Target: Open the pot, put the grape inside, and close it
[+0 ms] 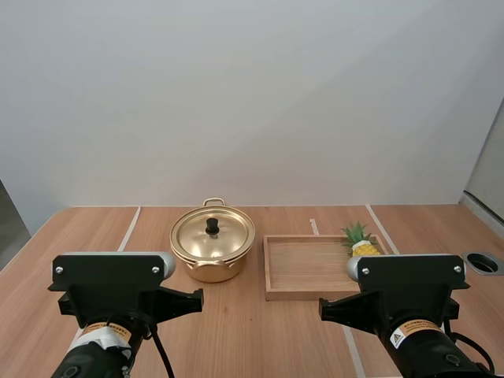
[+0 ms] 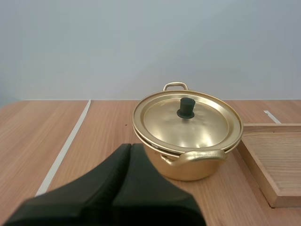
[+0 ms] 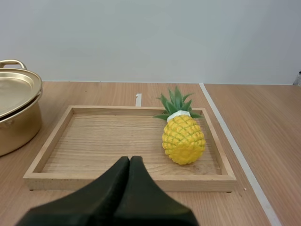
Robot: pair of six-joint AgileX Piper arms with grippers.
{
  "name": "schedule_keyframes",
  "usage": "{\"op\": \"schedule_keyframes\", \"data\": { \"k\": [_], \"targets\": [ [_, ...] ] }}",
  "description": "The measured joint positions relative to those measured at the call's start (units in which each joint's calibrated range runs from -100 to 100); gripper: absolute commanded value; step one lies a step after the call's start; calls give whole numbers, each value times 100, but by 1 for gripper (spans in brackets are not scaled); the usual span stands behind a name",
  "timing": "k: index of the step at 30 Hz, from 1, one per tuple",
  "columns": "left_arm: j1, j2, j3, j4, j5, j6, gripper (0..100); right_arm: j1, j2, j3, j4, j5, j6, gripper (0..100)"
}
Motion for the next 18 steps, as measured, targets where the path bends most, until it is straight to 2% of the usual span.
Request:
{"op": "schedule_keyframes", "data": {
  "k": [18],
  "targets": [
    [0,0,0,0,194,0,0,0,0,0,0,0,0,0]
  ]
}}
